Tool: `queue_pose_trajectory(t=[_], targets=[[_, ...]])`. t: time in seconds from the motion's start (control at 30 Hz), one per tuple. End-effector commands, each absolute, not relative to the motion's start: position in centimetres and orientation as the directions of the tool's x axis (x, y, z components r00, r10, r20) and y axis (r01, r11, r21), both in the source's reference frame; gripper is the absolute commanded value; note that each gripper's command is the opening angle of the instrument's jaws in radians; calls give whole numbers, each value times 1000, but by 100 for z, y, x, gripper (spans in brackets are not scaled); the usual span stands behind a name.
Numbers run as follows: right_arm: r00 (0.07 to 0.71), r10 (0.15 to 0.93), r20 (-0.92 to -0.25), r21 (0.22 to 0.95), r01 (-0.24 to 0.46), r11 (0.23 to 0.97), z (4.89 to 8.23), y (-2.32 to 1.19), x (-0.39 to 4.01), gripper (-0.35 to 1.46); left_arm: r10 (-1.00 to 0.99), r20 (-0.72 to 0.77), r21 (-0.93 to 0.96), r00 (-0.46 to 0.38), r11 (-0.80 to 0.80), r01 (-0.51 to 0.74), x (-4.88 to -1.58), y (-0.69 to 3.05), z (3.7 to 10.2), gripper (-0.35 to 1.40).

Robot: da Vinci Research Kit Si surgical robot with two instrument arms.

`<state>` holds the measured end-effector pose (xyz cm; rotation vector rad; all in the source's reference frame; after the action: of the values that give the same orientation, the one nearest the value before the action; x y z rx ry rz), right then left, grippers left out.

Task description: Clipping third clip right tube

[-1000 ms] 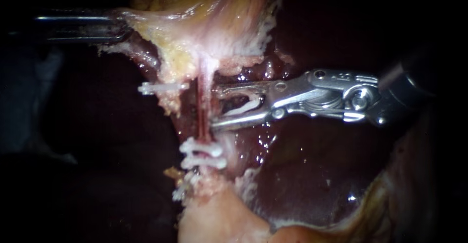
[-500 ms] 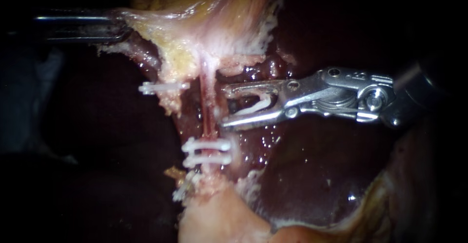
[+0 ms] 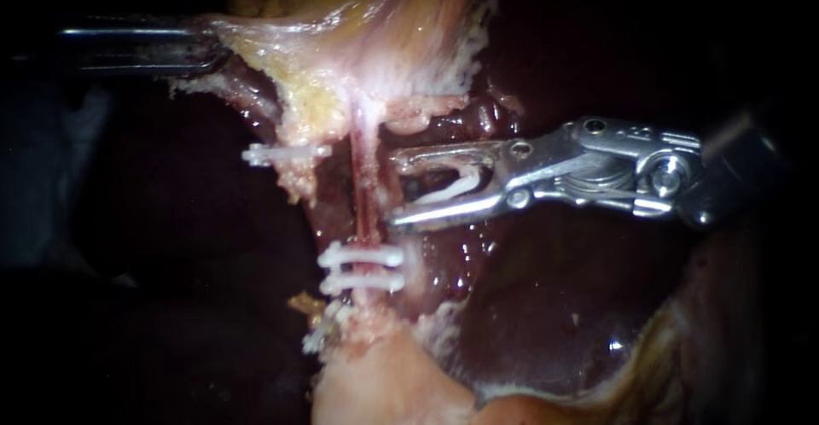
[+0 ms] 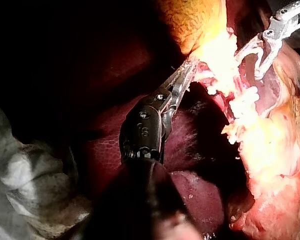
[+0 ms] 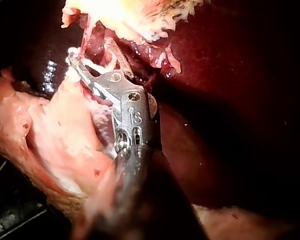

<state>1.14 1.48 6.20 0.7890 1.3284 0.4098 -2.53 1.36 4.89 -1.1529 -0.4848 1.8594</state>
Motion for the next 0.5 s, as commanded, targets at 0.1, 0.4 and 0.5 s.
queue_pose_trajectory(t=[0.1, 0.4, 0.5], targets=[[224, 681, -697, 716, 166, 678, 620, 148, 109, 49, 831, -523, -694, -192, -545, -470, -253, 136, 488, -35], [227, 693, -684, 728, 164, 665, 620, 147, 105, 49, 831, -523, -694, -192, -545, -470, -253, 136, 488, -35], [231, 708, -667, 744, 161, 648, 618, 146, 102, 49, 831, -523, -694, -192, -545, -470, -253, 136, 488, -35]])
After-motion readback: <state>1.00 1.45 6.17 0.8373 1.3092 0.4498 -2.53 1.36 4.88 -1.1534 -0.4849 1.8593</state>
